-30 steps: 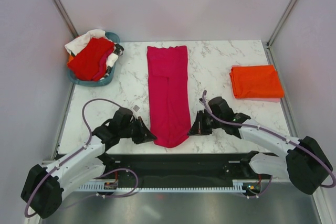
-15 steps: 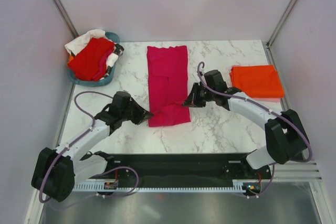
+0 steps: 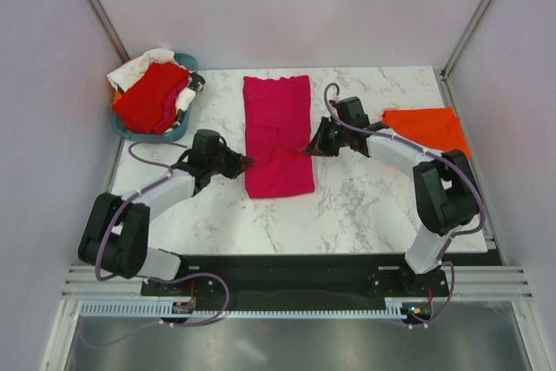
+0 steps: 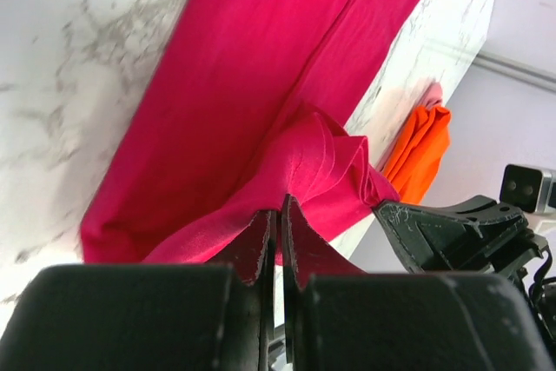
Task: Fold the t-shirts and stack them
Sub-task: Fold the tshirt
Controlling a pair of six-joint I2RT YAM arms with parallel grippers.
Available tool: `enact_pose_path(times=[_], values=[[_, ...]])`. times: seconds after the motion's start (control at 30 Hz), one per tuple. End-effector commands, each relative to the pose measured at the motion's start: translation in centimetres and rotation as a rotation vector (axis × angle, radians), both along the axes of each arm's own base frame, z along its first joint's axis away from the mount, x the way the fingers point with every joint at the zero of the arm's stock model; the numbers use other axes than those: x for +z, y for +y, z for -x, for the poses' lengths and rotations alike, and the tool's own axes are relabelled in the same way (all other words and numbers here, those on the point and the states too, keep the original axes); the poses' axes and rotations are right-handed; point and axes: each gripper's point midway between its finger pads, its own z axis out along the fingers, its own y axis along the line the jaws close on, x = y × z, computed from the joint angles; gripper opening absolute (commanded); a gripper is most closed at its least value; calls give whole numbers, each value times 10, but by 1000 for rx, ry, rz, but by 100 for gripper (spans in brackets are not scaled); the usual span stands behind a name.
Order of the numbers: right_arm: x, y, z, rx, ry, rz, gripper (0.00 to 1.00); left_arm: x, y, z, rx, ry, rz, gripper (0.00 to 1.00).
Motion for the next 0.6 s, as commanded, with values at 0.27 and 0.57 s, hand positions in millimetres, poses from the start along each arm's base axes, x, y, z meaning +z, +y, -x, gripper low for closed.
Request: enact_pose_path(times=[0.27,0.57], values=[[8,-10,-61,-50,-60,-18,0,9,-15,-74,-1,-44,87,2],[-5,-12,-88,-65,-47,-25,0,7,-6,-96,40,-63,83,2]])
